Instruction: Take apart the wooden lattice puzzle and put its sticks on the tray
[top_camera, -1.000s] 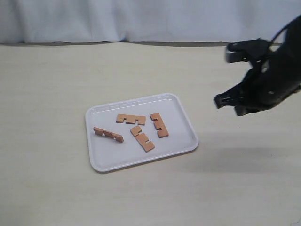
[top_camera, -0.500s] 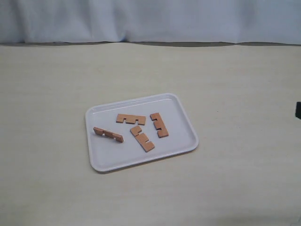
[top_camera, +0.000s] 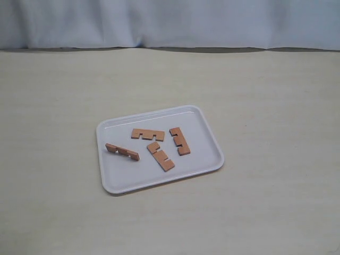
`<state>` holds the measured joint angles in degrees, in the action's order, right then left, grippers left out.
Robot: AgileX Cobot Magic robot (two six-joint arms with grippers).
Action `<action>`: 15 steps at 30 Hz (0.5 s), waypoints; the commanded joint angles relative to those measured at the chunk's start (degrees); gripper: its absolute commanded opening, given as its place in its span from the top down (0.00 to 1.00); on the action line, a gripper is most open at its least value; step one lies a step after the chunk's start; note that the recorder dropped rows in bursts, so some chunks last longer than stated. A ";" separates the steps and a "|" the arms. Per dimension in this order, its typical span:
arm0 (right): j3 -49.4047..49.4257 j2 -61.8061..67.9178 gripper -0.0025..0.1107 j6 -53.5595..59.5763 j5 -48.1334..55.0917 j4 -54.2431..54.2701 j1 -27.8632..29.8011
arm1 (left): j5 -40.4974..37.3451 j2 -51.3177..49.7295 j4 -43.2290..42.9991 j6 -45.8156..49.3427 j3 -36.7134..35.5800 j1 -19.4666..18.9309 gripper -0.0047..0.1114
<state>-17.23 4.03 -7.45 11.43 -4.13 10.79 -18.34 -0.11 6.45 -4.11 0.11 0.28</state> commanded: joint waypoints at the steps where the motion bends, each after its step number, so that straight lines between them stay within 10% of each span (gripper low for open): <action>1: 0.29 -4.03 0.94 -0.24 0.91 1.24 0.42 | 0.64 0.11 0.03 -0.20 -0.11 0.42 0.96; 15: 4.06 -4.03 0.94 -1.17 0.53 7.91 0.42 | 0.64 0.11 0.03 -0.20 -0.11 0.42 0.96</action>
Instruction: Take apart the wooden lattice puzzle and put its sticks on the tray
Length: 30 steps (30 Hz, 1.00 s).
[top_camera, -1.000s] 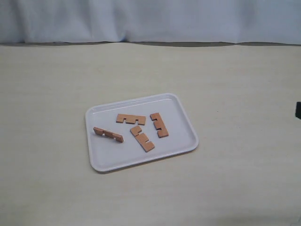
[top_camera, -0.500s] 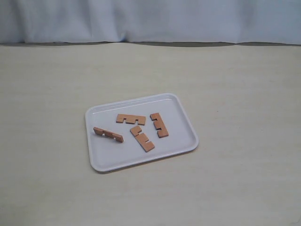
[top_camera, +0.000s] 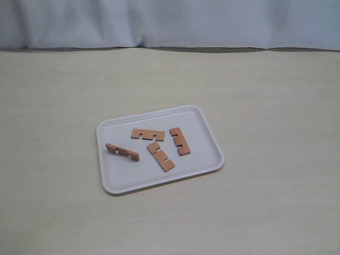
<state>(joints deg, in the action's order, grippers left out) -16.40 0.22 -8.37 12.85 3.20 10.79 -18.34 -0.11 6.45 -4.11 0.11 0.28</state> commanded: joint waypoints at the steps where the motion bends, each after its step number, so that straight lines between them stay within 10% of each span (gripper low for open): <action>1: 4.85 -0.22 0.94 -0.25 -2.64 1.18 0.42 | 0.64 0.11 0.03 -0.20 -0.11 0.42 0.96; 30: 16.40 -0.22 0.94 1.37 3.71 6.18 0.42 | 0.64 0.11 0.03 -0.20 -0.11 0.42 0.96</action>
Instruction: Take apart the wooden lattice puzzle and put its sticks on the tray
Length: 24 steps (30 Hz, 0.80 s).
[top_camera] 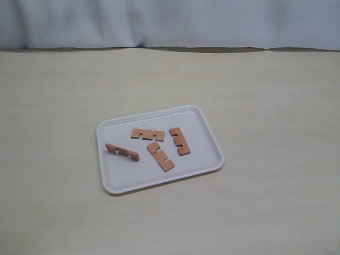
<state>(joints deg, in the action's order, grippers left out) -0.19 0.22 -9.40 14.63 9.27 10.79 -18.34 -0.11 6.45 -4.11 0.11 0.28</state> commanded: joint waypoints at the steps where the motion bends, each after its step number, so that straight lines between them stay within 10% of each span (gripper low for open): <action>1: 0.19 -0.22 0.94 3.53 1.93 0.11 0.42 | 0.64 0.11 0.03 -0.20 -0.11 0.42 0.96; 24: 0.19 -0.22 0.94 15.58 6.10 -0.14 0.42 | 0.64 0.11 0.03 -0.20 -0.11 0.42 0.96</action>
